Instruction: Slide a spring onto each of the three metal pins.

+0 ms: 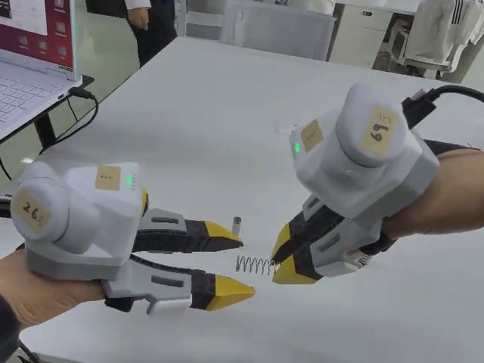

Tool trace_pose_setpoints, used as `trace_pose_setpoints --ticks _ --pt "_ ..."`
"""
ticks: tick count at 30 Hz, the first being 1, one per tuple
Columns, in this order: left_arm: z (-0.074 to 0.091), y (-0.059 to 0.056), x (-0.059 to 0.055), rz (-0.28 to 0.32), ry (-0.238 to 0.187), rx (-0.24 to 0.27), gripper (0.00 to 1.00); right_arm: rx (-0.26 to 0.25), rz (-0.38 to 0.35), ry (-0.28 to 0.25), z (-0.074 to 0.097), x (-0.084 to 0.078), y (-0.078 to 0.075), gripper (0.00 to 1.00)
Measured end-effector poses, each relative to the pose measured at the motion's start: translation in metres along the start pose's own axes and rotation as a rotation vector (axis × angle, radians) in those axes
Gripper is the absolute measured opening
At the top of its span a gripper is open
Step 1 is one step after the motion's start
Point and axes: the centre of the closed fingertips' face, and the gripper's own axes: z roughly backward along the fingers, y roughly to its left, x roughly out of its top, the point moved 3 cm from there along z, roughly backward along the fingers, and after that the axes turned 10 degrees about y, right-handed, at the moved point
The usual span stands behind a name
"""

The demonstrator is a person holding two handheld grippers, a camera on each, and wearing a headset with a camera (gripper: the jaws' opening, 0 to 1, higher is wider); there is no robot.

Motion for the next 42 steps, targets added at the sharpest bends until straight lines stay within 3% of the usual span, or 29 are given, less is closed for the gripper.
trace_pose_setpoints --ticks 19,42 --pt "-0.006 -0.004 0.003 -0.017 -0.002 -0.044 0.04 0.009 0.047 -0.002 0.001 0.001 0.002 0.08" --pt "-0.005 -0.014 0.01 -0.038 -0.019 -0.071 0.02 0.031 0.044 -0.002 -0.001 -0.001 0.007 0.11"
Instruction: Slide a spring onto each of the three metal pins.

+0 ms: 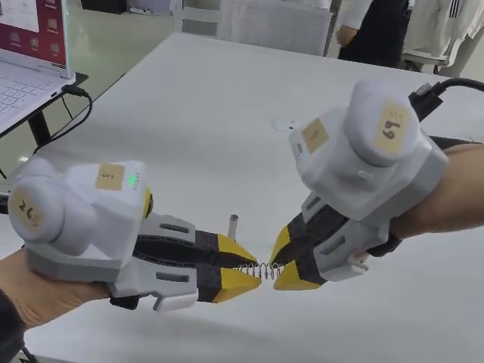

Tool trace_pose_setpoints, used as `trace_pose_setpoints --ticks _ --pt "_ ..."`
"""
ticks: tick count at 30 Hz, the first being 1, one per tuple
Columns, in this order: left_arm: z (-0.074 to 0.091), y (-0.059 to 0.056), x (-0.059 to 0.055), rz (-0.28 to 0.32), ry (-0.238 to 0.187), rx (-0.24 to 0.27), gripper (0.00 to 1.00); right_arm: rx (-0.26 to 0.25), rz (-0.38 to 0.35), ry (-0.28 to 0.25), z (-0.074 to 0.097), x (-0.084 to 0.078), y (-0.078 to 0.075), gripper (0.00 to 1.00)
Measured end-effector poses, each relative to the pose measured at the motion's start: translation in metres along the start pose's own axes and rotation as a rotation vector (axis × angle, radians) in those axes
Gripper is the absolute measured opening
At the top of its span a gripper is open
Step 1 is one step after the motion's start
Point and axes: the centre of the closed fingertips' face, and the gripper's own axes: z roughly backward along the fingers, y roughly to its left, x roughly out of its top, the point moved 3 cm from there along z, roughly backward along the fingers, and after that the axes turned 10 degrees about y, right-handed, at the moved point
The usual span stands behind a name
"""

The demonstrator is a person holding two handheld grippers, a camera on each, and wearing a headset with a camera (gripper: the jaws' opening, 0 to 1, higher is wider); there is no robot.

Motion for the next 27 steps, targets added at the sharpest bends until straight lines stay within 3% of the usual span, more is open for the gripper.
trace_pose_setpoints --ticks 15,27 --pt "0.001 -0.001 0.002 -0.007 0.0 -0.003 0.02 0.0 -0.014 -0.004 0.0 -0.003 0.001 0.09" --pt "0.0 0.002 -0.003 -0.008 0.011 0.005 0.02 -0.011 -0.044 -0.04 0.016 0.01 -0.001 0.09"
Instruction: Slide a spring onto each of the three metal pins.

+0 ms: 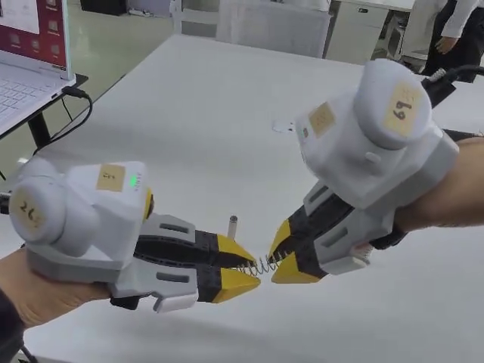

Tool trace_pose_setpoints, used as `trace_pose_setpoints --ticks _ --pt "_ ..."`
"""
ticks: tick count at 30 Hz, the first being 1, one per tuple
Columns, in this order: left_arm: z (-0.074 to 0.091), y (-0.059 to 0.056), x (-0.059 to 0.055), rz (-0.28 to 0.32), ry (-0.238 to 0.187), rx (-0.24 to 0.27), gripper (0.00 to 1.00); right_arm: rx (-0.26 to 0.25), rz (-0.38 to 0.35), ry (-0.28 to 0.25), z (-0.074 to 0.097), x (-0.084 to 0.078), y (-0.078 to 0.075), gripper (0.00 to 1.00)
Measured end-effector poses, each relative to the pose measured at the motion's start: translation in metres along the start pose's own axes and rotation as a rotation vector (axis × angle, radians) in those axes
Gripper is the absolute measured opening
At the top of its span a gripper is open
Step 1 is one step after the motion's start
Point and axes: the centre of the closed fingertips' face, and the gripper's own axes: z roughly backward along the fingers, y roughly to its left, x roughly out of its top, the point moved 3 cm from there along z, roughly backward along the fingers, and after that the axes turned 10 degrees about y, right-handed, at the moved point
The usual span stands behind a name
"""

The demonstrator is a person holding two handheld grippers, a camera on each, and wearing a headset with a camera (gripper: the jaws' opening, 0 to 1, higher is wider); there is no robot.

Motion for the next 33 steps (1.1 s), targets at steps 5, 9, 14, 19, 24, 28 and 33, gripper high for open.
trace_pose_setpoints --ticks 5,9,14,19,24,28,33 --pt "-0.001 0.0 -0.003 0.003 0.002 -0.002 0.02 0.003 0.001 -0.005 0.002 0.008 0.001 0.09" --pt "-0.003 0.0 -0.004 0.003 0.004 -0.003 0.02 0.004 0.006 0.006 0.003 0.013 0.001 0.08" --pt "-0.004 0.001 -0.004 0.002 0.003 -0.003 0.02 0.013 -0.006 0.023 0.003 0.015 0.001 0.08" --pt "-0.006 0.0 -0.004 -0.002 0.002 -0.007 0.03 0.015 0.003 0.024 0.004 0.021 0.003 0.08" --pt "-0.008 0.001 -0.005 0.001 0.0 -0.008 0.03 0.014 0.013 0.036 0.003 0.023 0.004 0.08" --pt "-0.009 0.001 -0.006 -0.001 0.002 -0.004 0.03 0.012 0.015 0.049 0.003 0.023 0.003 0.08" --pt "-0.008 0.002 -0.006 0.0 -0.002 -0.003 0.03 0.013 0.021 0.059 0.002 0.024 0.004 0.08"
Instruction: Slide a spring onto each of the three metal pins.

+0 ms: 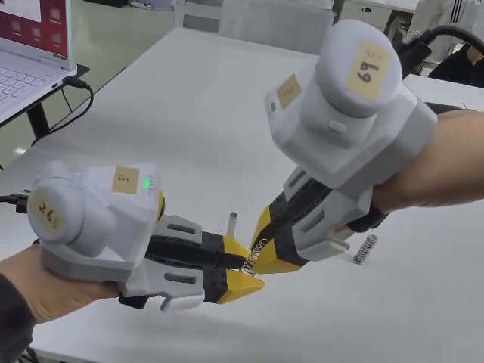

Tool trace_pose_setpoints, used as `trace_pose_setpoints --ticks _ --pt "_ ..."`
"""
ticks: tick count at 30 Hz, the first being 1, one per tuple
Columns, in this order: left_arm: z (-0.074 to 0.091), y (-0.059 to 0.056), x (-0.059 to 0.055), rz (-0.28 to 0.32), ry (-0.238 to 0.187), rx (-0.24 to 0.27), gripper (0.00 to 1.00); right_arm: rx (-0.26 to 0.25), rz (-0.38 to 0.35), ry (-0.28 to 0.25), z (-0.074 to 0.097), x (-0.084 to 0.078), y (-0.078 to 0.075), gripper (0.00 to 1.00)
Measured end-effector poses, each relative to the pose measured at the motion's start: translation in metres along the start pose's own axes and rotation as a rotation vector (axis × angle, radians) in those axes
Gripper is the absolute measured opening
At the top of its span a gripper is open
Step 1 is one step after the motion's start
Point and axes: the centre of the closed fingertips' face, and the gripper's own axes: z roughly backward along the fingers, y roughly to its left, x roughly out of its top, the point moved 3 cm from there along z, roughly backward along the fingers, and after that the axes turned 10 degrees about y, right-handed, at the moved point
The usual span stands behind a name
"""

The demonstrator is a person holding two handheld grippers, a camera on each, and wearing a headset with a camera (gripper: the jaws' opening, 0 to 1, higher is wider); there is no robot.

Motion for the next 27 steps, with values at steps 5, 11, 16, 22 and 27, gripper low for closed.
trace_pose_setpoints --ticks 5,11,16,22,27 --pt "-0.001 0.001 -0.001 0.002 0.004 0.005 0.04 0.003 0.001 0.01 -0.002 0.001 -0.003 0.08" --pt "-0.001 0.002 -0.004 0.014 0.006 0.006 0.08 0.001 0.007 0.017 -0.004 0.001 -0.004 0.08" --pt "0.0 0.005 -0.007 0.028 0.008 0.015 0.14 0.001 0.008 0.03 -0.005 -0.001 -0.007 0.08" --pt "0.004 0.008 -0.012 0.045 0.005 0.034 0.2 -0.003 0.01 0.042 -0.005 -0.002 -0.01 0.08" --pt "0.008 0.013 -0.014 0.056 -0.001 0.063 0.29 -0.007 0.006 0.045 -0.005 -0.002 -0.015 0.08"
